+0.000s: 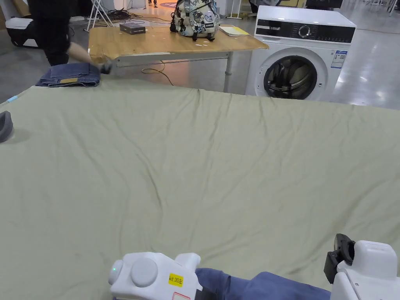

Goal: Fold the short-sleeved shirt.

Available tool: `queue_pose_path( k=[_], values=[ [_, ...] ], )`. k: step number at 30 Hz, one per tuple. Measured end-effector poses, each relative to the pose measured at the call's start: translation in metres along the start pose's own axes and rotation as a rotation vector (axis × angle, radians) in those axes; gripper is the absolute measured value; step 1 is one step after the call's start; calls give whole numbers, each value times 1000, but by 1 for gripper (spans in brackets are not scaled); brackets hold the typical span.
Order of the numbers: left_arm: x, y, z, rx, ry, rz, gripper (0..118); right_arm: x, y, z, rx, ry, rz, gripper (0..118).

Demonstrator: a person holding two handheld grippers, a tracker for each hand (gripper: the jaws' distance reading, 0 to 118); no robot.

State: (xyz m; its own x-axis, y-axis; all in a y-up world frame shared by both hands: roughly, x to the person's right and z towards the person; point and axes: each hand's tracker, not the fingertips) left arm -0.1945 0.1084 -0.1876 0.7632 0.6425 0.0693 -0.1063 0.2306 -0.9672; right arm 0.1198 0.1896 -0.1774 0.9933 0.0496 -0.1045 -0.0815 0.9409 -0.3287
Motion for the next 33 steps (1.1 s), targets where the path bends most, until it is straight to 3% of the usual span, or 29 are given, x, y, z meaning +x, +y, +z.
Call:
queue_pose_path(
  k=[9,16,17,22,23,24,27,32,33],
  values=[
    [-11,-4,-7,0,-76,3,5,4,1,2,7,-2,-4,0],
    [-26,-8,89,166,-101,8,5,3,8,5,49,-4,-1,0],
    [-34,-9,104,197,-55,24,6,2,9,5,55,-3,0,0],
    [-92,-12,155,273,1,71,34,-2,15,4,79,6,-5,0],
    [-97,-14,162,289,-1,86,46,-3,16,4,80,8,-5,0],
    [-107,-17,167,296,-17,100,71,-4,16,4,80,10,-4,0],
    [-135,-24,169,297,-98,173,75,-8,17,3,79,18,2,0],
    [-160,-38,137,224,-97,238,75,-10,16,4,75,21,6,0],
    [-165,-41,129,213,-156,260,75,-10,16,4,73,21,6,0]
  ],
)
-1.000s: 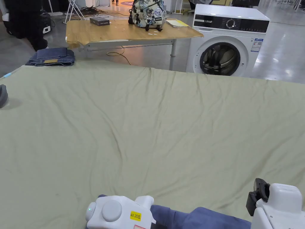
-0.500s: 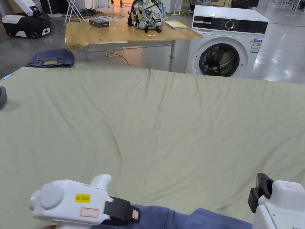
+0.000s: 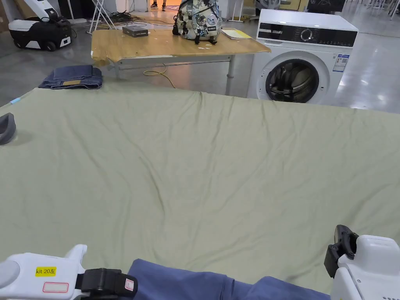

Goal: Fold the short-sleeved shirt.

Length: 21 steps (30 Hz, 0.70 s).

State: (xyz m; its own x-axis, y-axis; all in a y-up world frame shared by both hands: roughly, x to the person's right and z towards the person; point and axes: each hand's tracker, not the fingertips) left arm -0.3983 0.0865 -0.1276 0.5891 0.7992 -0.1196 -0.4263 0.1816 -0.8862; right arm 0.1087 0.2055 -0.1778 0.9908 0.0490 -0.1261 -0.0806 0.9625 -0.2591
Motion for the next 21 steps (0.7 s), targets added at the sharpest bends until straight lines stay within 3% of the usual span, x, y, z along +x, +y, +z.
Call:
queue_pose_path(
  k=[3,5,8,11,21],
  values=[
    [-14,-4,-13,57,-238,83,74,0,-1,1,-4,-2,1,0],
    [-16,-6,-25,43,-248,82,64,0,-2,1,-7,-3,-1,0],
    [-14,-5,-35,39,-191,36,10,0,-3,1,-13,-4,-2,0],
    [-20,-4,-38,25,-190,98,8,1,-3,2,-20,-4,-1,0],
    [24,0,24,169,-117,-30,5,3,-1,2,-19,-10,4,0]
  ],
)
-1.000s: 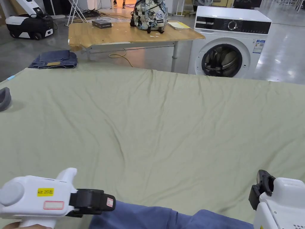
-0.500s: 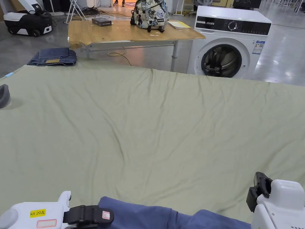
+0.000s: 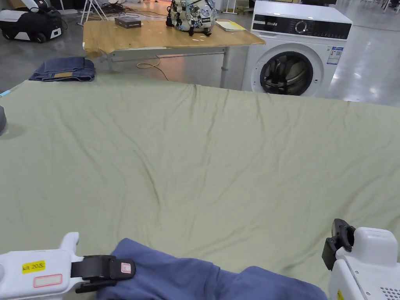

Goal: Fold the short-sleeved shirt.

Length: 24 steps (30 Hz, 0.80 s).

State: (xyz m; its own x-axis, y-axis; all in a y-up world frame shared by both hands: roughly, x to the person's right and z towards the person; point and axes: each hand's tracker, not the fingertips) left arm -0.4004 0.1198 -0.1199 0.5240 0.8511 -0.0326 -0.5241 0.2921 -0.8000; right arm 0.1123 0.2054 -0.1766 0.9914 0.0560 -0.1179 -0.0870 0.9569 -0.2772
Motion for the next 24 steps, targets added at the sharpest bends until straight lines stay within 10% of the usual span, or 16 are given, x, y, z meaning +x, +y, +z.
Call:
queue_pose_path(
  k=[12,24],
  values=[
    [101,25,59,64,309,-186,5,0,1,-3,7,17,-9,0],
    [177,10,-11,-77,275,-371,5,6,-5,-1,-9,11,-14,0]
  ],
)
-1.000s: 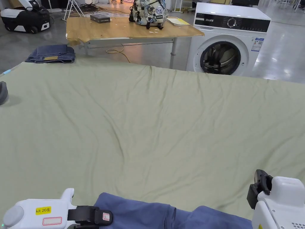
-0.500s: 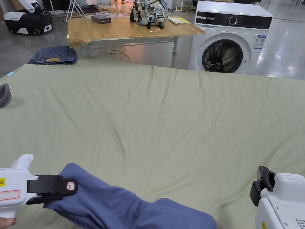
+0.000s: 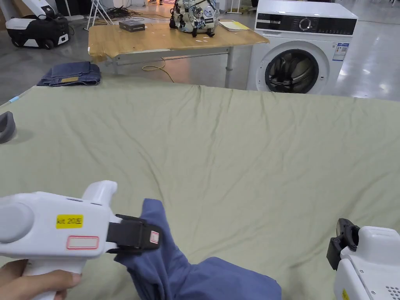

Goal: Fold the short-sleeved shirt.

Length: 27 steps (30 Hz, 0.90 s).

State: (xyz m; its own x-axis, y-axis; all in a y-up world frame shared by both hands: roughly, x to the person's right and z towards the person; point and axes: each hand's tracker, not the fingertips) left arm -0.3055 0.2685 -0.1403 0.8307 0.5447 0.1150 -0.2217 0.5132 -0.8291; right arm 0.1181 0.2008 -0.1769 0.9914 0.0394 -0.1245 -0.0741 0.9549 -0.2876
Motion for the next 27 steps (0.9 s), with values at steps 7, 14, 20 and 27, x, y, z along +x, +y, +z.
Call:
queue_pose_path(
  k=[7,14,20,27],
  values=[
    [59,-7,-56,-98,-22,-106,5,4,-4,1,-14,-10,-10,0],
    [99,-33,-154,-235,-12,-156,5,7,-9,3,-30,-19,-17,0],
    [95,-54,-224,-315,46,-121,5,13,-13,4,-45,-33,-19,0],
    [89,-49,-202,-319,-99,-27,49,21,-14,4,-57,-49,-26,0]
  ],
)
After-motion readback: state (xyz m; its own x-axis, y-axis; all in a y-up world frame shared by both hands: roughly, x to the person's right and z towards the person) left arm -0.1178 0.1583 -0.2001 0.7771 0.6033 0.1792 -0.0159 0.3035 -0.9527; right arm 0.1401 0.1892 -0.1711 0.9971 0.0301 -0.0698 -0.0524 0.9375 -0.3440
